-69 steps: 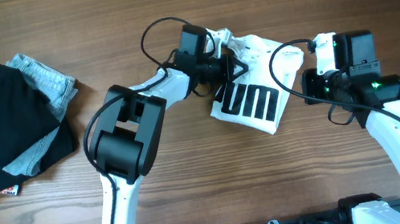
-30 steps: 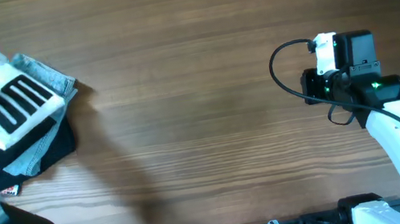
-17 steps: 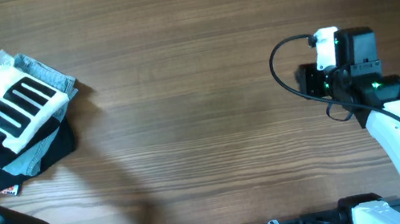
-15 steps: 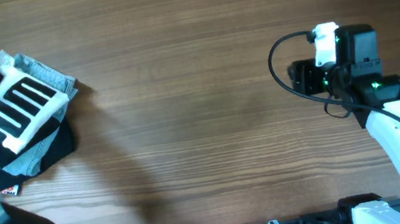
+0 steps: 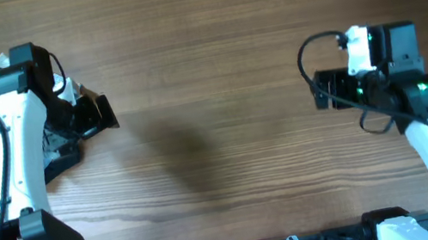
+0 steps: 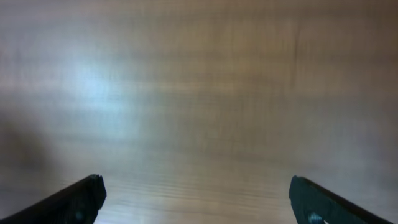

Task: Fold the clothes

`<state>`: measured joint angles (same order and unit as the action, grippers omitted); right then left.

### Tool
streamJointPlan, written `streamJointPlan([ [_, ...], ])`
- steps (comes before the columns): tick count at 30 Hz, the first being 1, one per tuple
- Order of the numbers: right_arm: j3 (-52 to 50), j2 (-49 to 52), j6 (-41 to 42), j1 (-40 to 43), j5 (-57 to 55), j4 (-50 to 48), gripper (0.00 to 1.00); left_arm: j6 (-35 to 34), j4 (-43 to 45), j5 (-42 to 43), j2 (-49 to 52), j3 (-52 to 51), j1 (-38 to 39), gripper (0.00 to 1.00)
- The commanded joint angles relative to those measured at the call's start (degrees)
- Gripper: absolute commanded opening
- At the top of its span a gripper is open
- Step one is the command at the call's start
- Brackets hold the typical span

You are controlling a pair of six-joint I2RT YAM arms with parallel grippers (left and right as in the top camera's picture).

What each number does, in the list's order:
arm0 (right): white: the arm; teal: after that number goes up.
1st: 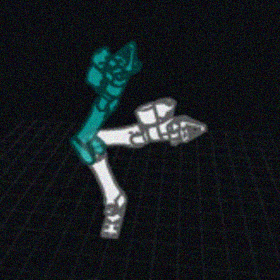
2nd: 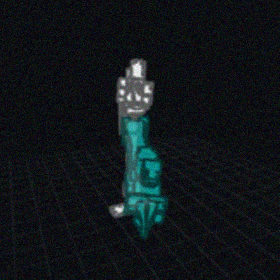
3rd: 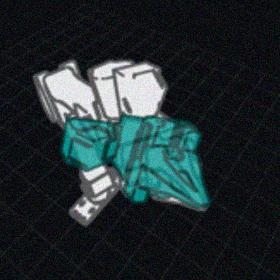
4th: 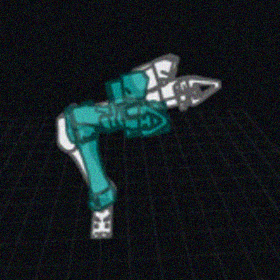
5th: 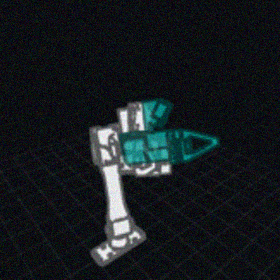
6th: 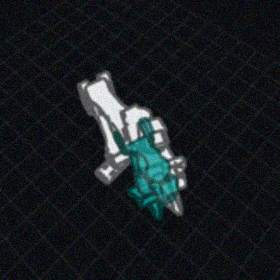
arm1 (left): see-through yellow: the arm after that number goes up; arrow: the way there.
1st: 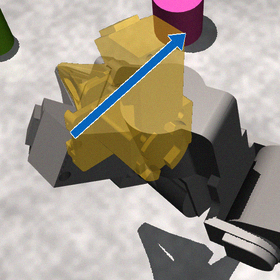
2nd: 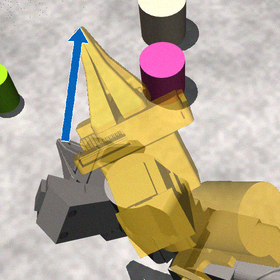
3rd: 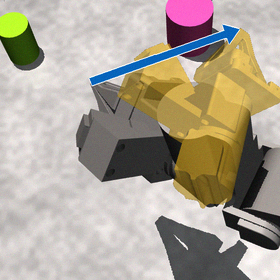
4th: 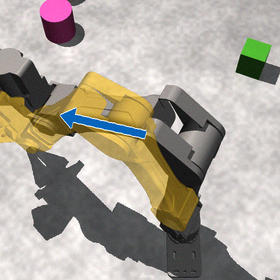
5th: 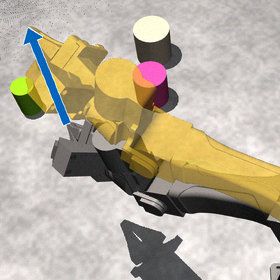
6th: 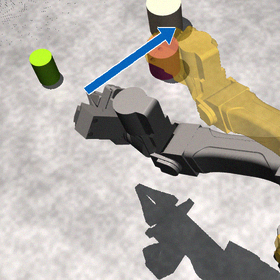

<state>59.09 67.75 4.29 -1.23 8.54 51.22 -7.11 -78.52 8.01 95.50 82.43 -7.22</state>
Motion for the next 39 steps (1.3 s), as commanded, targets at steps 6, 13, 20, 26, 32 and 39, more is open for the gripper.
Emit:
streamJointPlan([
  [6, -5.20, -30.75, 1.88, 0.17, -2.25, -2.71, 1.00, -1.09, 15.93, -0.39, -43.17, -19.04, 0.26, 1.00],
  [13, -7.74, -39.34, 1.86, 0.17, -5.14, 3.48, 1.00, -1.22, 21.35, -0.20, -72.46, -25.92, 0.26, 1.00],
  [20, -7.74, -39.34, 1.86, 0.17, -5.14, 4.17, 1.00, -1.22, 12.35, -0.20, -77.90, -25.92, 0.26, 1.00],
  [26, -7.74, -39.34, 1.86, 0.17, -5.14, 4.17, 1.00, -1.22, 7.32, -0.20, -77.90, -25.92, 0.26, 1.00],
  [32, -8.13, -40.19, 1.86, 0.13, -5.14, 4.44, 1.00, -1.22, 7.32, -0.20, -77.90, -25.92, 0.26, 1.00],
  [39, -19.52, -51.36, 0.35, 0.13, -5.14, -7.04, 1.00, -1.22, 7.32, -0.20, -77.90, -25.92, 0.26, 1.00],
])
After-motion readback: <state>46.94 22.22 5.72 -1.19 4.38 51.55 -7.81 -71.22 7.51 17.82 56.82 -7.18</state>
